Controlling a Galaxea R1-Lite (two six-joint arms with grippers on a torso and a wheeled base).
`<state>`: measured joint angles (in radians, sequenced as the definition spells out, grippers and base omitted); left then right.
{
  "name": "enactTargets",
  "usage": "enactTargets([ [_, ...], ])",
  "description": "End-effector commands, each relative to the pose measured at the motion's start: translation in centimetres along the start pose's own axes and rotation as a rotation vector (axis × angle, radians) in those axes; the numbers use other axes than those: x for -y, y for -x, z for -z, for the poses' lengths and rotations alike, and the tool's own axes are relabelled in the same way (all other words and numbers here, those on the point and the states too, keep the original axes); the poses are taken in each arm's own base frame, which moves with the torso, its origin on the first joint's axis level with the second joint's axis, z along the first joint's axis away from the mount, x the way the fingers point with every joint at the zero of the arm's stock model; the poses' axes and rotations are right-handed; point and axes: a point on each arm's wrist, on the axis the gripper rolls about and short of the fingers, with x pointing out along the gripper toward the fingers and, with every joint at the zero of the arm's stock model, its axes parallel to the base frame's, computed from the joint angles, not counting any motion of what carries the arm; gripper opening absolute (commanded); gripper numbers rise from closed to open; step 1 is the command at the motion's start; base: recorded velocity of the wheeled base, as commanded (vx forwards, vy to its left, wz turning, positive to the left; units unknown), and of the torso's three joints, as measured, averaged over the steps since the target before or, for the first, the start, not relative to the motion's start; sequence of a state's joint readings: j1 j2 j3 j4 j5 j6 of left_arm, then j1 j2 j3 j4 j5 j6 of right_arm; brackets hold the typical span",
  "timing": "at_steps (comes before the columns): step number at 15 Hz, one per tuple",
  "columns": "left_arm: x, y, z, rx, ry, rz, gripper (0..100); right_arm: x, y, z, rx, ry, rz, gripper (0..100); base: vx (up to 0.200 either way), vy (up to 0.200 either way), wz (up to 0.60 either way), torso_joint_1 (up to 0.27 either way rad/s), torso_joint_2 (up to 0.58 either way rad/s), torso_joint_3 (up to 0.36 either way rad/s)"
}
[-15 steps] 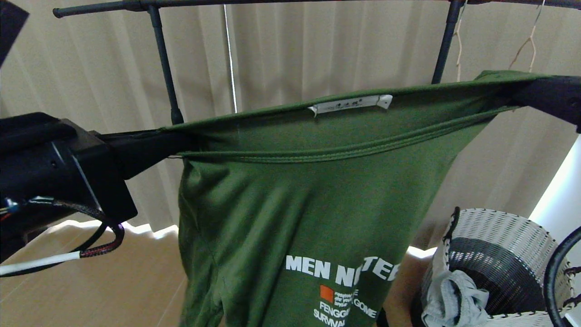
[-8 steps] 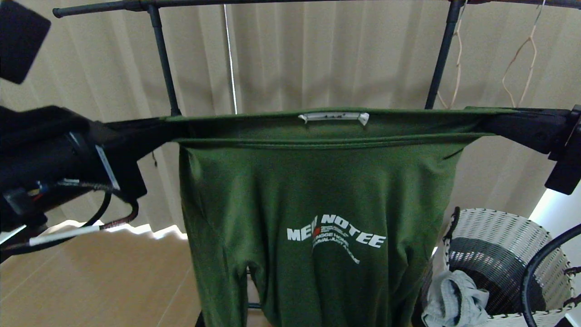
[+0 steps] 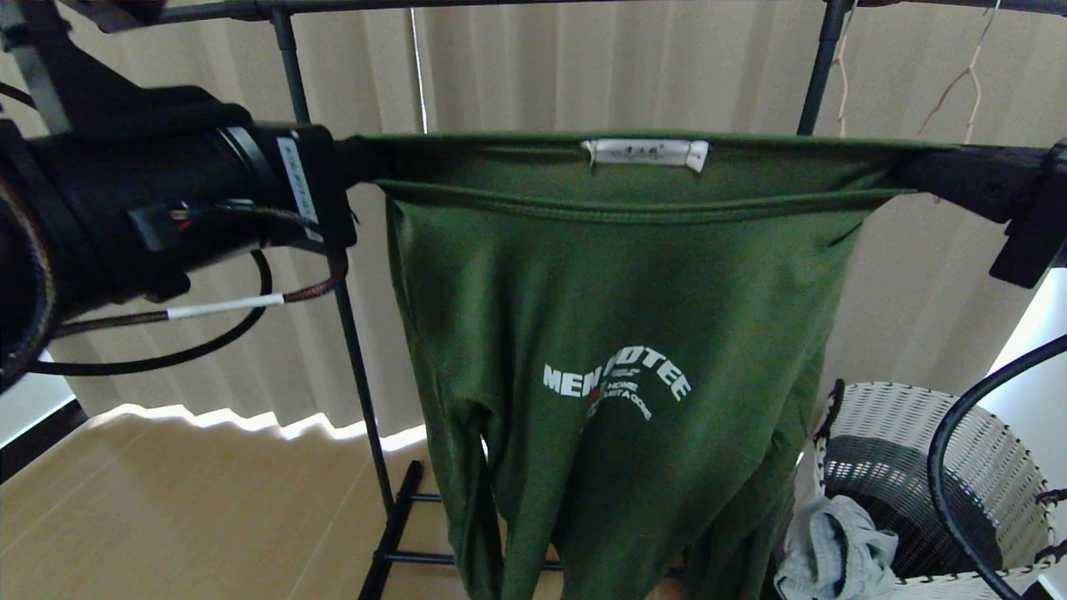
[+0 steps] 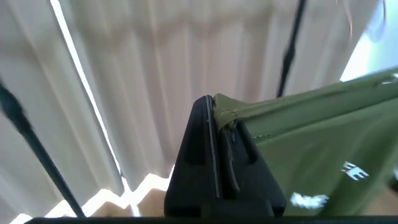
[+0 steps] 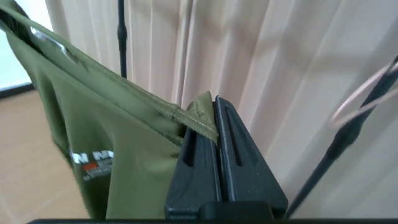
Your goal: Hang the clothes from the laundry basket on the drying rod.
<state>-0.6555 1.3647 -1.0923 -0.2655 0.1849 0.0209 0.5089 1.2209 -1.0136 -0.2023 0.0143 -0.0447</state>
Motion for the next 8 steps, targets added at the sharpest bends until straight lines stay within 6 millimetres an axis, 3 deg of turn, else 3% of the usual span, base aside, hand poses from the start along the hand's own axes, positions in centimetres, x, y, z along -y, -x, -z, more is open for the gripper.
enactTargets([
  [1, 0.6, -0.3, 1.3, -0.048, -0.012, 0.024, 0, 0.0, -0.1, 0.5, -0.016, 0.0, -0.005, 0, 0.0, 0.0, 0.0, 0.0, 0.0, 0.0],
  [5, 0.6, 0.1, 1.3, -0.059, -0.014, 0.015, 0, 0.6, -0.1, 0.7, -0.009, -0.001, 0.027, 0, 0.0, 0.0, 0.0, 0.0, 0.0, 0.0],
  [8, 0.6, -0.5, 1.2, -0.058, -0.016, 0.014, 0, 0.8, 1.0, 0.3, 0.017, 0.002, 0.041, 0, 0.0, 0.0, 0.0, 0.0, 0.0, 0.0],
])
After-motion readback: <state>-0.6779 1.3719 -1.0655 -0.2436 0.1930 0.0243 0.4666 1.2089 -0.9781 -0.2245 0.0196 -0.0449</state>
